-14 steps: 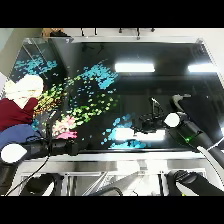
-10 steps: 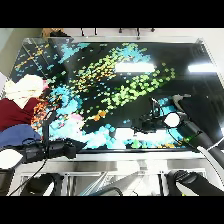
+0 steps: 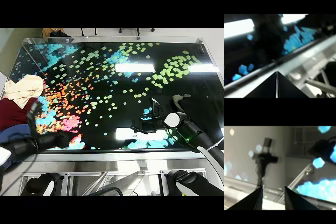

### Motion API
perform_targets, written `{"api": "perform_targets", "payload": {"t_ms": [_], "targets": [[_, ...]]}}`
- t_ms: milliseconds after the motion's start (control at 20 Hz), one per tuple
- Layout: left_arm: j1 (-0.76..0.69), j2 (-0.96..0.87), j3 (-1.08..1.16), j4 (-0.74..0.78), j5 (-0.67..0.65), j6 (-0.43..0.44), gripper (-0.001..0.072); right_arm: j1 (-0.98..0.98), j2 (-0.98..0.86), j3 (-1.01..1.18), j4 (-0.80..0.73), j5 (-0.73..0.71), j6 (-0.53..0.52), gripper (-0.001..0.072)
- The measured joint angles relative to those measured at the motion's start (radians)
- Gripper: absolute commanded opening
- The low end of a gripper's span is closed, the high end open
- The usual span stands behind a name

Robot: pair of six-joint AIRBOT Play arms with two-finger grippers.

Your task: Fold the shirts.

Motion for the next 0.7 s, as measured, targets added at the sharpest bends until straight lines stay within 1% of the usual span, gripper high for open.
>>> {"api": "perform_targets", "payload": {"t_ms": [50, 100, 150, 200, 250, 450, 550, 700], "targets": [[0.048, -0.044, 0.053, 0.031, -0.008, 0.006, 0.0019, 0.0, 0.0, 0.0, 0.0, 0.0, 0.0, 0.0301], [0.096, -0.088, 0.104, 0.054, -0.013, 0.013, 0.0037, 0.0, 0.0, 0.0, 0.0, 0.0, 0.0, 0.0301], [0.151, -0.14, 0.161, 0.075, -0.015, 0.021, 0.0391, 0.0, 0.0, 0.0, 0.0, 0.0, 0.0, 0.0301], [0.204, -0.191, 0.213, 0.09, -0.016, 0.032, 0.0682, 0.0, 0.0, 0.0, 0.0, 0.0, 0.0, 0.0301], [0.261, -0.248, 0.267, 0.1, -0.016, 0.045, 0.0668, 0.0, 0.0, 0.0, 0.0, 0.0, 0.0, 0.0301], [0.445, -0.474, 0.452, 0.143, 0.028, 0.092, 0.0668, 0.0, 0.0, 0.0, 0.0, 0.0, 0.0, 0.0301], [0.503, -0.589, 0.539, 0.184, 0.061, 0.11, 0.0668, 0.0, 0.0, 0.0, 0.0, -0.001, 0.0, 0.0301], [0.549, -0.761, 0.666, 0.261, 0.102, 0.124, 0.0668, 0.0, 0.0, 0.0, 0.0, -0.002, 0.0, 0.0301]]}}
